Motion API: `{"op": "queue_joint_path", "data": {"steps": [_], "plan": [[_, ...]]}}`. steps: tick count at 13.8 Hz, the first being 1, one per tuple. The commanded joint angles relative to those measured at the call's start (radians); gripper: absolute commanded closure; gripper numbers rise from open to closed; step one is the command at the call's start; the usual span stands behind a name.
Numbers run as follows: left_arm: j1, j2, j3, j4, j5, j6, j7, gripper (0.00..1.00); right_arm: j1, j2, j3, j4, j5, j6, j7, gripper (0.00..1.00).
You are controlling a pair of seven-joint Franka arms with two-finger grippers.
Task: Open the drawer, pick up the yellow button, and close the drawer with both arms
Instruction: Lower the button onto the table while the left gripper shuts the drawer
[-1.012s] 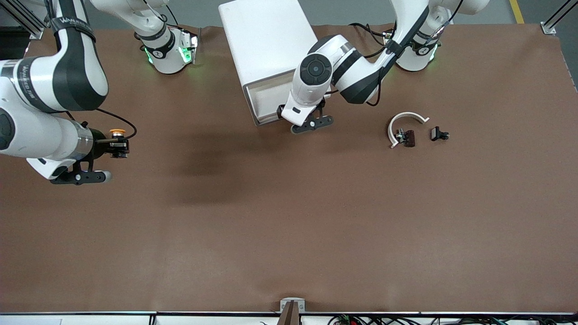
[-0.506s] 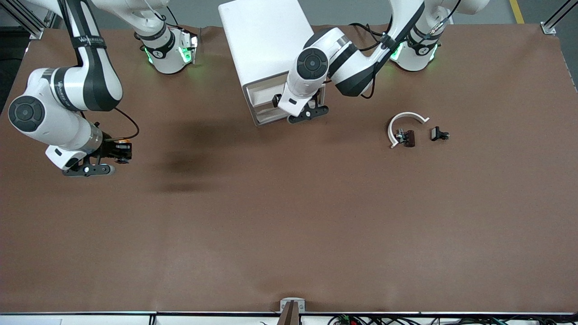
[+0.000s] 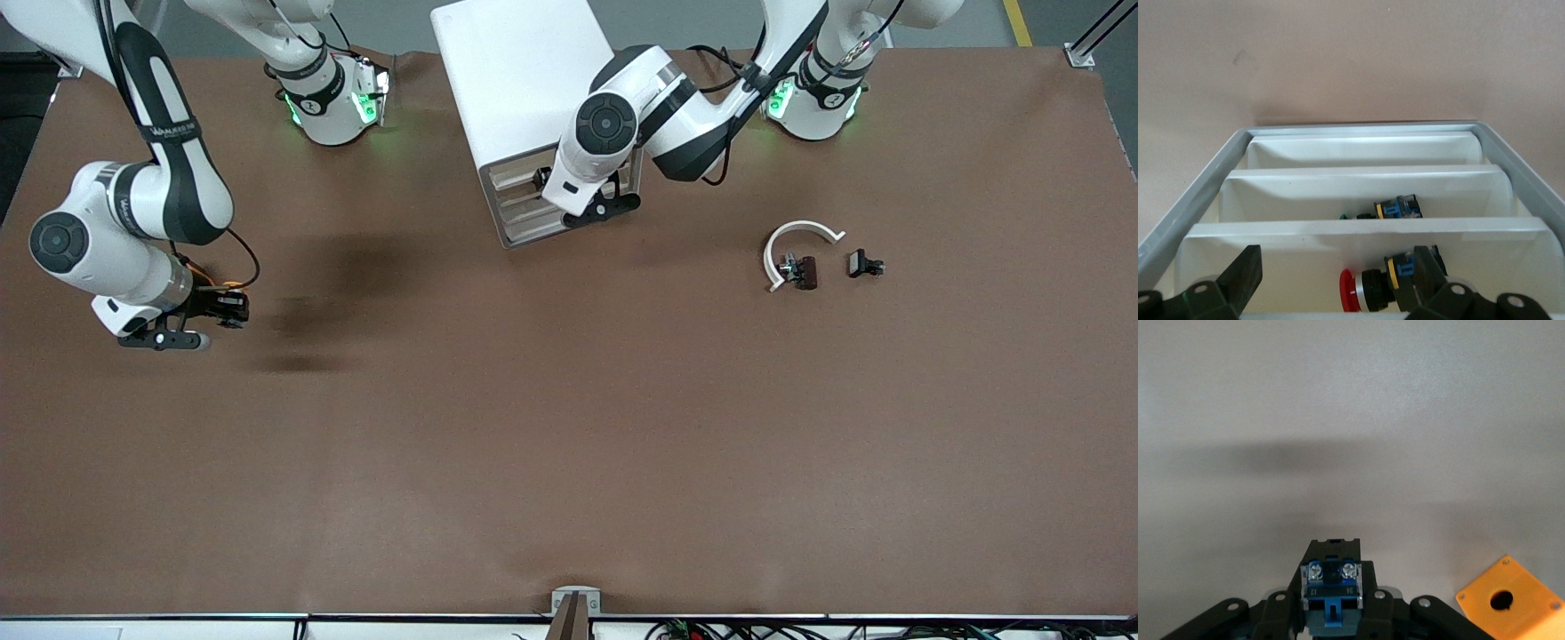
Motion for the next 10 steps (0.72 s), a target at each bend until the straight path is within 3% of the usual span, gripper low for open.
{"op": "queue_joint_path", "data": {"steps": [1,5,8,9,10], "plan": [[0.013,-0.028,-0.037,-0.013,-0.025,-0.038,-0.006,0.0,-0.046,0.094,0.018,-0.03,-0.014,0.161,-0.046,0.86],[0.013,-0.025,-0.037,-0.011,-0.072,-0.04,-0.013,0.0,-0.063,0.189,0.018,-0.031,-0.014,0.296,-0.098,0.85],[0.017,-0.02,-0.031,0.005,-0.083,-0.041,-0.039,0.0,-0.069,0.205,0.02,-0.03,-0.014,0.313,-0.104,0.8],[0.029,-0.018,-0.029,0.021,-0.083,-0.041,-0.054,0.0,-0.069,0.205,0.02,-0.03,-0.014,0.313,-0.104,0.59],[0.052,-0.018,-0.029,0.033,-0.082,-0.041,-0.079,0.0,-0.071,0.203,0.02,-0.028,-0.014,0.313,-0.104,0.09]]}}
